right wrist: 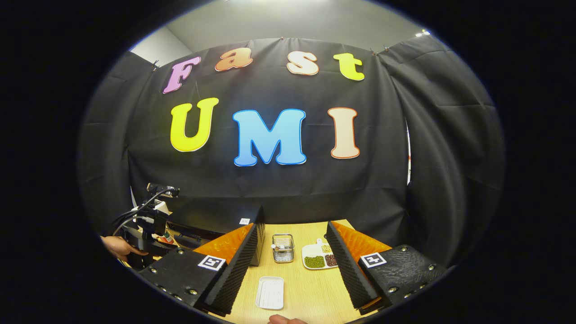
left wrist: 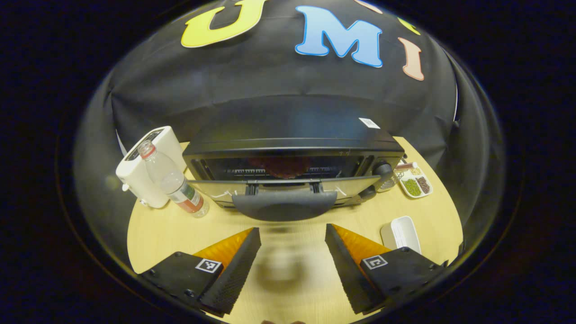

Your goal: Open the electric oven with the left hand, put the food in, and close the electric oven.

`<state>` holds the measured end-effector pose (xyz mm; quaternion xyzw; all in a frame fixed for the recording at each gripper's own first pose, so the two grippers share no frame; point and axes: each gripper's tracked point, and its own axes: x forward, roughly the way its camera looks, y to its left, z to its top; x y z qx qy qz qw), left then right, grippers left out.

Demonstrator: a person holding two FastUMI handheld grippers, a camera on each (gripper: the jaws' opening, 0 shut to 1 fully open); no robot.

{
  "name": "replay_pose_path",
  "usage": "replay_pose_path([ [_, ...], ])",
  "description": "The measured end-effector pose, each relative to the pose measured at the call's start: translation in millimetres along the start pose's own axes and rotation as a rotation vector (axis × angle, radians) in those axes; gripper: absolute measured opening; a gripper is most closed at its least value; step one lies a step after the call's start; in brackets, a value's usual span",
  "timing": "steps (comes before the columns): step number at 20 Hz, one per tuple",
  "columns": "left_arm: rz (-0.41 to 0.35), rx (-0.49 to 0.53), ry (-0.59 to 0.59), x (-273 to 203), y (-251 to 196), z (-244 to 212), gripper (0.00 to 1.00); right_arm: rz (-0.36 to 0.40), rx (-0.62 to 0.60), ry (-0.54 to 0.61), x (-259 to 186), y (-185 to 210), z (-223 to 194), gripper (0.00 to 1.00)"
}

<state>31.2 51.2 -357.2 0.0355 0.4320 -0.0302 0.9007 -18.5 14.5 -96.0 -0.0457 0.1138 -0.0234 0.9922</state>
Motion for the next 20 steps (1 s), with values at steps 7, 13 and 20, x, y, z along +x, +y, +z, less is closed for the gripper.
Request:
replay_pose_path([
  [7,0.007,-0.004,-0.191,-55,-23,48,0.98,0.023,0.003,-0.015,3,-15,4,0.94],
  [13,-0.005,-0.013,-0.543,-189,-68,134,0.97,0.081,0.036,-0.078,5,-19,53,0.94],
  [20,0.007,-0.02,-0.733,-304,-96,167,0.91,0.132,0.05,-0.183,-26,-7,120,0.93],
])
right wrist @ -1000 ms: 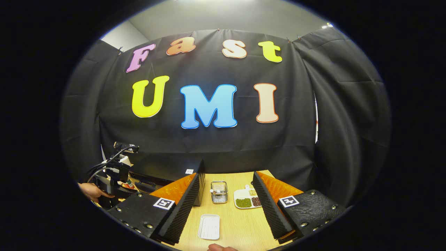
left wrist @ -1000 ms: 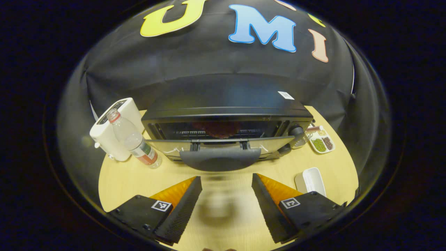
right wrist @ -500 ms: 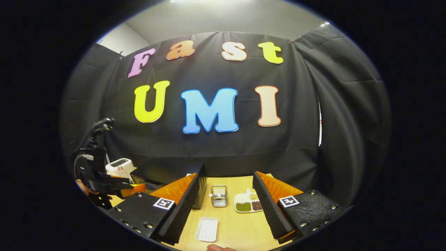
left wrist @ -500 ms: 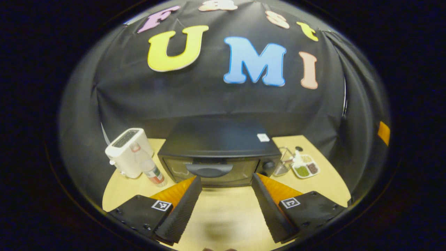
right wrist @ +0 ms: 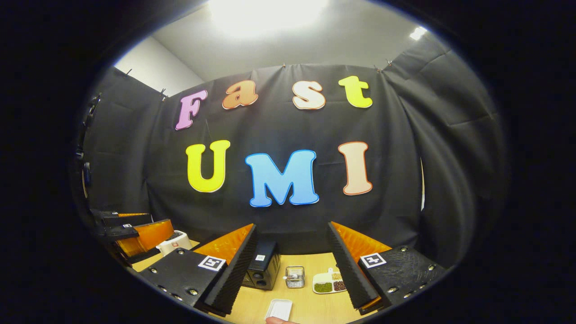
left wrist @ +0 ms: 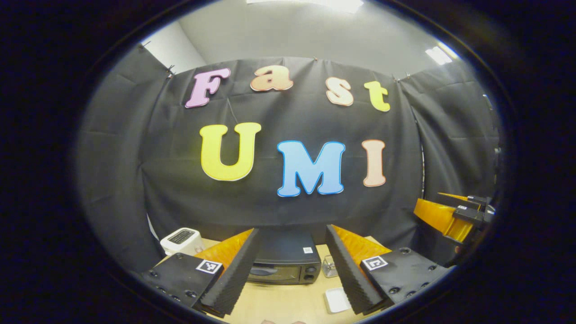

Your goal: Open the electric oven with the left hand, put the food in, and close the electric oven.

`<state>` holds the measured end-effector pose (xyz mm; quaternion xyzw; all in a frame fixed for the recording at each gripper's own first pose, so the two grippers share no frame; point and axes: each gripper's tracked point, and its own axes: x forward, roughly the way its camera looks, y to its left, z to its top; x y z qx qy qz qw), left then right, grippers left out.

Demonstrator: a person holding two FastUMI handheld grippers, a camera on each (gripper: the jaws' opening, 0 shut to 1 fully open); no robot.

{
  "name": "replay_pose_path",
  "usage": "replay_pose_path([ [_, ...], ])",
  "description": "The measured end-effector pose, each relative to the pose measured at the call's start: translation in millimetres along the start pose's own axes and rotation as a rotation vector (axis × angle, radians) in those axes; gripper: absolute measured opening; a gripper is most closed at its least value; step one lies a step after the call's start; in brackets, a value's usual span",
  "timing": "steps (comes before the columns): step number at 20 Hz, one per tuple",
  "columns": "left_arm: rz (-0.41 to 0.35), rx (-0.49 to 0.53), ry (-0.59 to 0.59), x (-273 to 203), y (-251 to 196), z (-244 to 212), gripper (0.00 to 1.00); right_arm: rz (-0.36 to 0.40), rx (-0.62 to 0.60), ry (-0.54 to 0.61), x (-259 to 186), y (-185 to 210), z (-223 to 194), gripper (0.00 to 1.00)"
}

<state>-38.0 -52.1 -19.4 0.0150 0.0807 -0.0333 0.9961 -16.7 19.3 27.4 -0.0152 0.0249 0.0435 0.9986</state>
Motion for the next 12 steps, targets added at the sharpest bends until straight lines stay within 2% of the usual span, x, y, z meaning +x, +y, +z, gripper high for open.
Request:
replay_pose_path([
  [5,-0.043,0.018,-0.038,-13,14,24,1.0,-0.044,-0.003,-0.027,-15,15,18,0.93],
  [8,-0.066,0.007,-0.073,-21,22,38,0.97,-0.064,-0.003,-0.026,-24,26,21,0.94],
  [11,-0.08,0.013,-0.098,-24,37,45,1.0,-0.084,-0.014,-0.04,-30,38,26,0.93],
  [12,-0.091,0.015,-0.095,-23,38,44,0.97,-0.089,-0.017,-0.041,-33,40,26,0.93],
])
